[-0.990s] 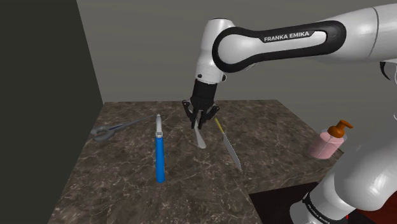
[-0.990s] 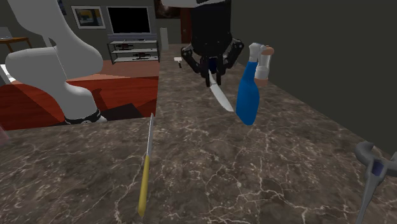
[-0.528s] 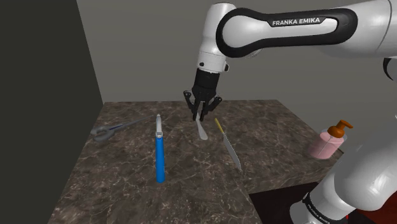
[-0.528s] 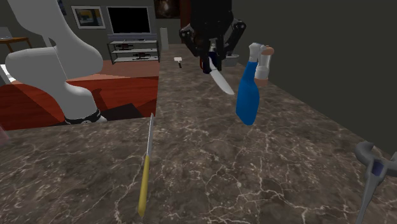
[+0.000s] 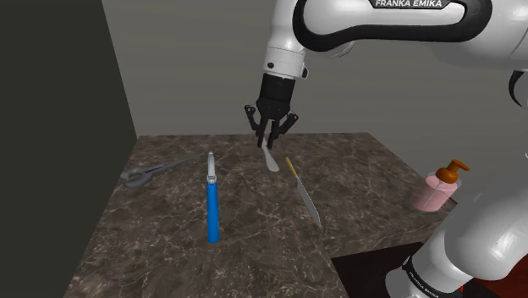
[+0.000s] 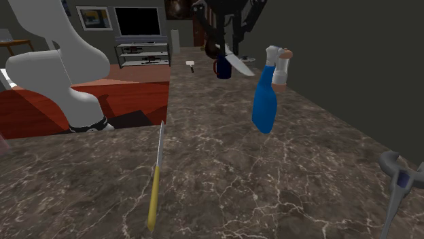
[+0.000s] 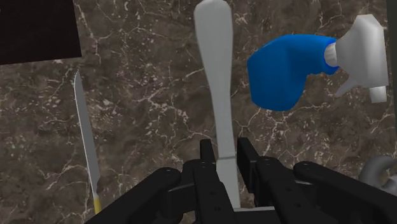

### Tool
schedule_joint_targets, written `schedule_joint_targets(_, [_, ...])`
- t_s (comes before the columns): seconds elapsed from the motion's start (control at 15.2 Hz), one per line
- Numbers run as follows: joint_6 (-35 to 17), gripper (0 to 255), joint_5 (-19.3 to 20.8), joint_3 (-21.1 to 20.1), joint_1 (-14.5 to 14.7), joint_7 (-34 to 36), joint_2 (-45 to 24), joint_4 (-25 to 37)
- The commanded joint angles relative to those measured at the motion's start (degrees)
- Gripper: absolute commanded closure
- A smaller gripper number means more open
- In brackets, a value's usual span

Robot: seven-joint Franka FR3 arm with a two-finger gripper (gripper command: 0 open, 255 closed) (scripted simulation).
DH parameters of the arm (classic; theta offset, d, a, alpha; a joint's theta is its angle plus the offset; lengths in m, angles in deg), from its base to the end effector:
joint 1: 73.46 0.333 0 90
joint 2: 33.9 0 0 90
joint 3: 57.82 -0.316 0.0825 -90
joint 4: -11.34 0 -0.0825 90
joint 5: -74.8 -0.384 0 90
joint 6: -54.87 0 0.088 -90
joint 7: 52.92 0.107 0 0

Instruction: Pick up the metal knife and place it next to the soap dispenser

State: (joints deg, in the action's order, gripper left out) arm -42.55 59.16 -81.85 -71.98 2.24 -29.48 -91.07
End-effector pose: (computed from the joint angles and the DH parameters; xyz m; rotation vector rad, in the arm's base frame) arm 0.4722 0.2614 0.5738 -2.8456 0.8129 0.2479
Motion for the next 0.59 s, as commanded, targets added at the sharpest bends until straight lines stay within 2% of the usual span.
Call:
schedule_joint_targets(0.0, [1.6, 255, 0.1, 0.1, -0.1, 0.3, 0.0, 1.6])
schedule_joint_targets(0.26, [4.6, 255, 0.3, 0.1, -0.1, 1.1, -0.5, 5.2])
schedule_joint_targets(0.53, [5.7, 255, -1.8, 3.5, -2.2, -4.8, 6.8, -2.1])
